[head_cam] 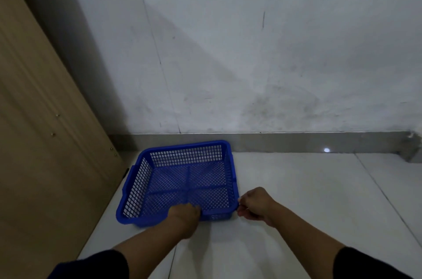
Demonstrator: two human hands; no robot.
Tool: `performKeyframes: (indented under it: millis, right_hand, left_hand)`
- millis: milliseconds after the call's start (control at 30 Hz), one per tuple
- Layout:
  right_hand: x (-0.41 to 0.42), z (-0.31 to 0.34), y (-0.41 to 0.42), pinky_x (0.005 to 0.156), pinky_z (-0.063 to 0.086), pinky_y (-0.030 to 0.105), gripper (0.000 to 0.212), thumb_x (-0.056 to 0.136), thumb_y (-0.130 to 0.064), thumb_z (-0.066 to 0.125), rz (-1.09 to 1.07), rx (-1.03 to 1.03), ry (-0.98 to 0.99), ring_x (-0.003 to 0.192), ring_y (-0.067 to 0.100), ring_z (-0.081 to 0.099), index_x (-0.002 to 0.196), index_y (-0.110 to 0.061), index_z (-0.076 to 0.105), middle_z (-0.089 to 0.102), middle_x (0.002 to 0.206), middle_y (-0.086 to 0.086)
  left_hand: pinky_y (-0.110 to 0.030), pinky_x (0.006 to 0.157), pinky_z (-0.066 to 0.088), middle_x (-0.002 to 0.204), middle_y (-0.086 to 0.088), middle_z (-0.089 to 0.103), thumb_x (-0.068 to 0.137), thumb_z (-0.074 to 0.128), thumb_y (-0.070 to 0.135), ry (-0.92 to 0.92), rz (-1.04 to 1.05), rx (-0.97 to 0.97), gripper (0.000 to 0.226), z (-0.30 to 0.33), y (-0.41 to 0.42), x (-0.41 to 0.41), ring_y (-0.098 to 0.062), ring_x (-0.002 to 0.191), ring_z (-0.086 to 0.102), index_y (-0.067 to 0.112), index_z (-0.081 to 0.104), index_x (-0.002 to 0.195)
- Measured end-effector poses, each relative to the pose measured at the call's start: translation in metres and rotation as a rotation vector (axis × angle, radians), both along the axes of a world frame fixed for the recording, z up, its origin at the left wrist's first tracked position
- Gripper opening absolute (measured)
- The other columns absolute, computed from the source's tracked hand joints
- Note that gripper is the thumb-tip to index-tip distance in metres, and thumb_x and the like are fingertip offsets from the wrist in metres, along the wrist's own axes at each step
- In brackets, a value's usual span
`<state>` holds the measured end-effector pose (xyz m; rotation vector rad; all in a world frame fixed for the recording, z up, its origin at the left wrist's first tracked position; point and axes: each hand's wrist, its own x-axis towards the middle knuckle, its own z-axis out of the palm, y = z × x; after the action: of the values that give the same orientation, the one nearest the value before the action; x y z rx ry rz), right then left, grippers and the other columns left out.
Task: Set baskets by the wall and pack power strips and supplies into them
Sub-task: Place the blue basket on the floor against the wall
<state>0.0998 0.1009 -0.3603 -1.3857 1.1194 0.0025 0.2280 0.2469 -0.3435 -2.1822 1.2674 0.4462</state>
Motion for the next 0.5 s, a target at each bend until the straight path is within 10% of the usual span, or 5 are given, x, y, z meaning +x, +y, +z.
performKeyframes:
  millis: [500]
  right_hand:
    - [-0.187,0.082,-0.081,0.054,0.046,0.023,0.016,0.092,-0.013,0.054,-0.285,-0.202,0.067,0.057,0.014,0.059,0.104,-0.006,0.061,0.061,0.075,0.005]
  left_hand:
    - [-0.036,0.102,0.04,0.144,-0.017,0.041,0.093,0.047,0.033,0.317,-0.281,-0.411,0.058,0.096,-0.195,-0.138,-0.031,0.127,0.046,0.01,0.027,0.142]
